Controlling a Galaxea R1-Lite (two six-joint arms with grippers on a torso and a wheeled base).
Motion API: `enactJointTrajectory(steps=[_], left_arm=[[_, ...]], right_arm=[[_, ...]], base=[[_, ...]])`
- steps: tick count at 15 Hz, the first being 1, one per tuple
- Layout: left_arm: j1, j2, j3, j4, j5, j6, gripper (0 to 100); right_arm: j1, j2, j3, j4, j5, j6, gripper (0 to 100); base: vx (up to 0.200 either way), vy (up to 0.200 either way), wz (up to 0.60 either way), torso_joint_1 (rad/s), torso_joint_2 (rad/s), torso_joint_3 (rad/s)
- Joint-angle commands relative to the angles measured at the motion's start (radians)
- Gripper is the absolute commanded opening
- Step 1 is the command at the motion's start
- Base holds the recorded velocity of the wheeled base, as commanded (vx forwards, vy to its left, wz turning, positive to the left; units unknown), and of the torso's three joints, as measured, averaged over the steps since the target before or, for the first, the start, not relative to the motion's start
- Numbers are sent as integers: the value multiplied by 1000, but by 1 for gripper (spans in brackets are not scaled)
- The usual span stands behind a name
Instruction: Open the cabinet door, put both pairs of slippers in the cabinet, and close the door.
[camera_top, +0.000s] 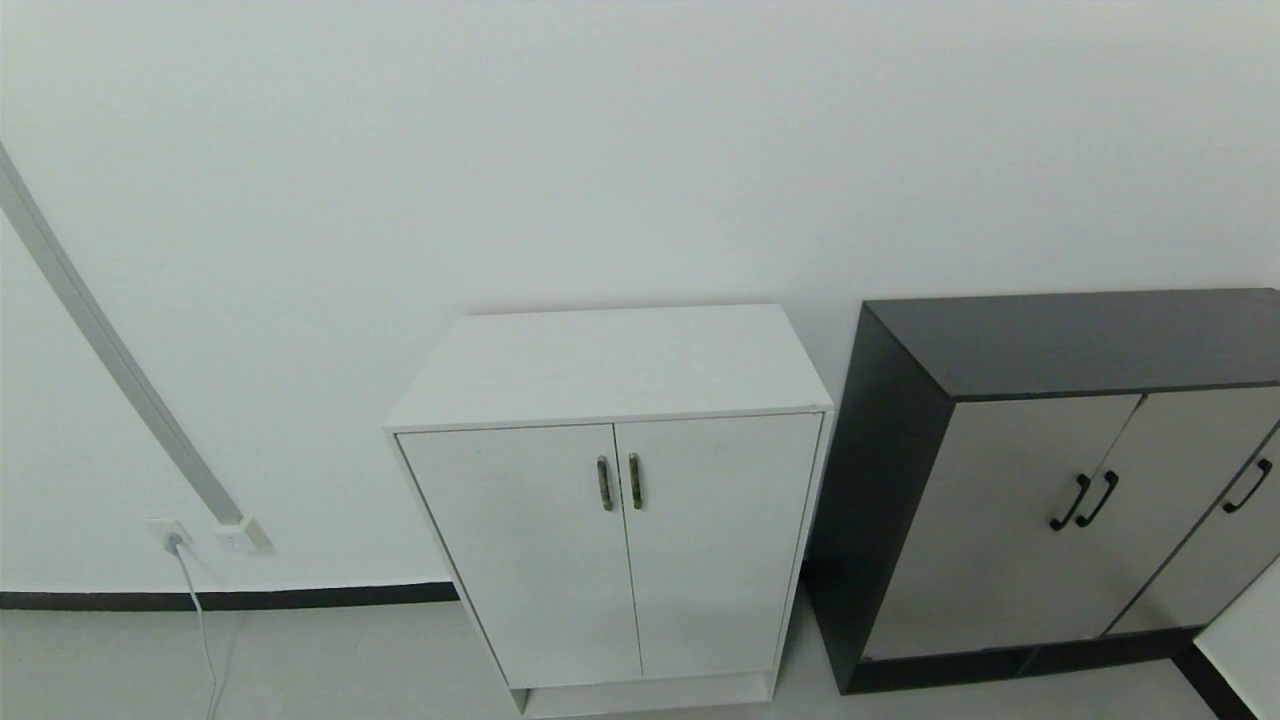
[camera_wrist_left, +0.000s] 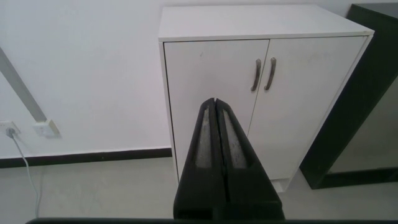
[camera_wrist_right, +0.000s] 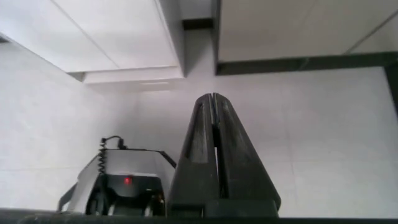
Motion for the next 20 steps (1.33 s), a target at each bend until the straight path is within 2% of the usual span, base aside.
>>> enactJointTrajectory(steps=[1, 3, 8, 11, 15, 17, 20], left_arm=[[0, 1, 0, 0, 0, 0, 0], [0, 1, 0, 0, 0, 0, 0], [0, 1, 0, 0, 2, 0, 0], [0, 1, 0, 0, 2, -2, 0], [0, 1, 0, 0, 3, -2, 0], [0, 1, 0, 0, 3, -2, 0], [0, 1, 0, 0, 3, -2, 0]], right_arm=[[13, -138, 0, 82, 3, 1, 0], [42, -255, -2, 219, 3, -12, 0], [43, -348, 0, 205, 2, -9, 0], [-9, -488, 0, 205, 2, -9, 0], [-4, -720, -2, 205, -3, -9, 0], [-3, -718, -2, 206, -51, -9, 0], [-4, -718, 0, 205, -69, 1, 0]], base=[[0, 0, 0, 0, 0, 0], [0, 0, 0, 0, 0, 0], [0, 0, 0, 0, 0, 0], [0, 0, 0, 0, 0, 0], [0, 0, 0, 0, 0, 0], [0, 0, 0, 0, 0, 0], [0, 0, 0, 0, 0, 0]])
